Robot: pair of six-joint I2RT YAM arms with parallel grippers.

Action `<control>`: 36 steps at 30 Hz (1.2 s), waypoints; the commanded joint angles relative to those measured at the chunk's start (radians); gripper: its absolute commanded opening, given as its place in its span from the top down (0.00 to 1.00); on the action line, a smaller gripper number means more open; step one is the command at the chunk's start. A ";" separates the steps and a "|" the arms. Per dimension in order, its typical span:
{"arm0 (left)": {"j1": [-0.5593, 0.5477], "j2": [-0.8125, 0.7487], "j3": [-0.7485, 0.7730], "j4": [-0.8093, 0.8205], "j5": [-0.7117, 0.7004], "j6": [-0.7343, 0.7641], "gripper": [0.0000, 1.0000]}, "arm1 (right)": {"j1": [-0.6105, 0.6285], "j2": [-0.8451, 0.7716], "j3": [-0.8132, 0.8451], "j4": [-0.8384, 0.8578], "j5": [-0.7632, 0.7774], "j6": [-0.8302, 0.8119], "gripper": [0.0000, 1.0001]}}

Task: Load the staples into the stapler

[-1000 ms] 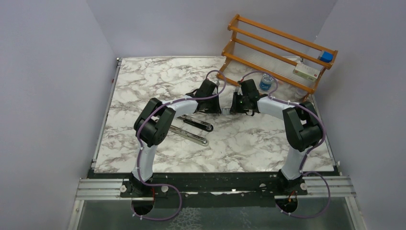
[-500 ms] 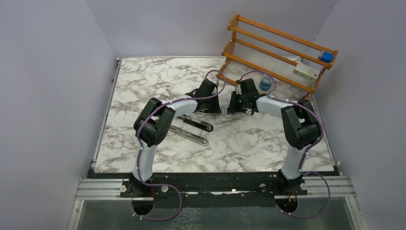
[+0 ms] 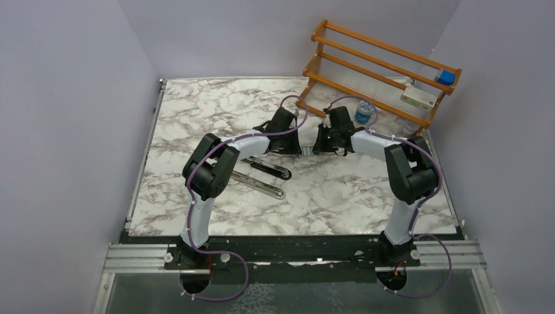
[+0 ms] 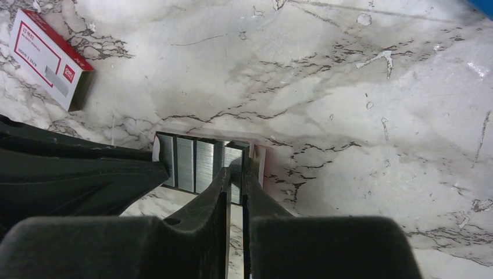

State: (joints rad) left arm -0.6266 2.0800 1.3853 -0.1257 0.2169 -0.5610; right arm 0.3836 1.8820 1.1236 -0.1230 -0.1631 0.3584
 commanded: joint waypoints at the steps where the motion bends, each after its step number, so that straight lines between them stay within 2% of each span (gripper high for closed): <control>1: -0.001 0.014 0.014 -0.034 0.002 0.010 0.99 | 0.001 0.010 -0.038 -0.011 -0.019 0.005 0.89; 22: 0.001 0.012 0.014 -0.033 0.004 0.008 0.99 | -0.009 -0.103 -0.075 0.062 -0.013 0.011 0.92; 28: 0.000 0.014 0.014 -0.033 0.006 0.007 0.99 | -0.008 -0.081 -0.055 0.037 -0.007 0.003 0.72; 36: 0.001 0.016 0.015 -0.033 0.007 0.005 0.99 | -0.008 -0.036 -0.021 -0.002 -0.021 -0.029 0.69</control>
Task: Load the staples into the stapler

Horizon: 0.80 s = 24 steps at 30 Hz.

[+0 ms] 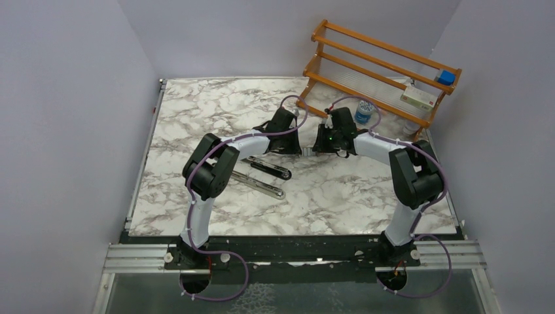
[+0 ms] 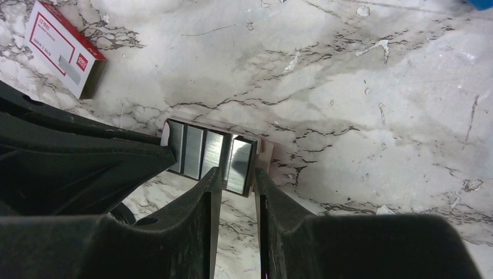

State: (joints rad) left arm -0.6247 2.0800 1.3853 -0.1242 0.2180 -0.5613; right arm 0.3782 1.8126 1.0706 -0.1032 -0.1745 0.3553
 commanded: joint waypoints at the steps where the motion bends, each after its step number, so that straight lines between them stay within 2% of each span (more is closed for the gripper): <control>1: -0.001 0.016 0.015 -0.034 0.006 0.006 0.99 | -0.002 0.036 0.033 -0.022 -0.014 -0.029 0.69; 24: -0.002 0.018 0.018 -0.034 0.011 0.004 1.00 | -0.001 0.100 0.086 -0.088 -0.006 -0.067 0.66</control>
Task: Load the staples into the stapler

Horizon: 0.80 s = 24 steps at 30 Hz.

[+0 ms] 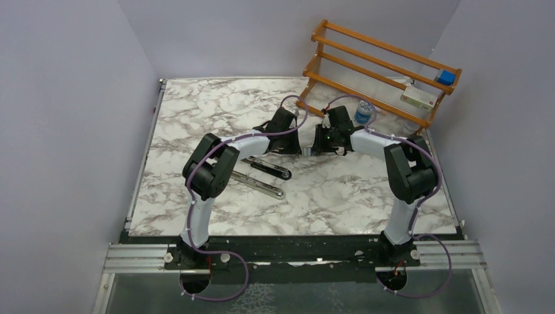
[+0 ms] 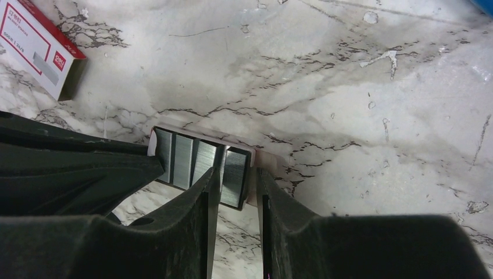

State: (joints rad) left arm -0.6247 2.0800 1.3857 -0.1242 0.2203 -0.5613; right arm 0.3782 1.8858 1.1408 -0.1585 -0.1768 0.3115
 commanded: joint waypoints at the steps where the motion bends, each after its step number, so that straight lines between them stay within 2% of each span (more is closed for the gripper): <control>1: -0.002 0.017 0.018 -0.034 0.008 0.004 1.00 | -0.001 0.027 0.016 -0.033 -0.006 -0.022 0.65; 9: -0.001 0.016 0.018 -0.035 0.010 0.003 1.00 | 0.000 0.038 0.027 -0.050 -0.012 -0.028 0.62; 15: -0.001 0.015 0.018 -0.034 0.009 0.004 1.00 | 0.019 0.059 0.064 -0.113 0.066 -0.052 0.62; 24: -0.001 0.019 0.018 -0.034 0.011 0.003 1.00 | 0.025 0.070 0.068 -0.141 0.108 -0.063 0.71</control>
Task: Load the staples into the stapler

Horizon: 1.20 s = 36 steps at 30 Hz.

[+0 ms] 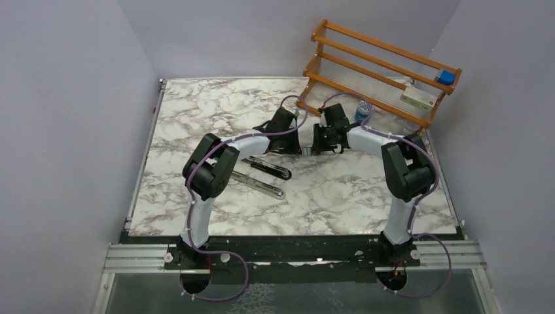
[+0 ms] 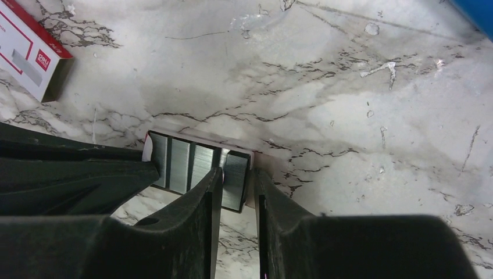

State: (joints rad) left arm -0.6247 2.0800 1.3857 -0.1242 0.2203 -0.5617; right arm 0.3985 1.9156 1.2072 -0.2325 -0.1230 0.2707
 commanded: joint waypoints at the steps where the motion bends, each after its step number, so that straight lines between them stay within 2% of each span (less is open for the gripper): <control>1: -0.002 0.019 0.018 -0.035 0.010 0.002 1.00 | 0.005 0.041 0.000 -0.066 0.054 -0.023 0.72; 14: -0.001 0.019 0.018 -0.034 0.011 0.003 1.00 | 0.010 0.007 0.000 -0.053 0.048 -0.027 0.81; 27: -0.002 0.020 0.019 -0.036 0.012 0.002 1.00 | 0.010 -0.087 0.022 -0.050 0.029 -0.005 0.82; 36: -0.001 0.019 0.023 -0.038 0.008 0.004 1.00 | 0.010 -0.085 0.021 -0.073 0.029 -0.013 0.82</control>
State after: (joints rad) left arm -0.6250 2.0800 1.3872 -0.1257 0.2207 -0.5621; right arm 0.4049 1.8511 1.2083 -0.2794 -0.1059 0.2642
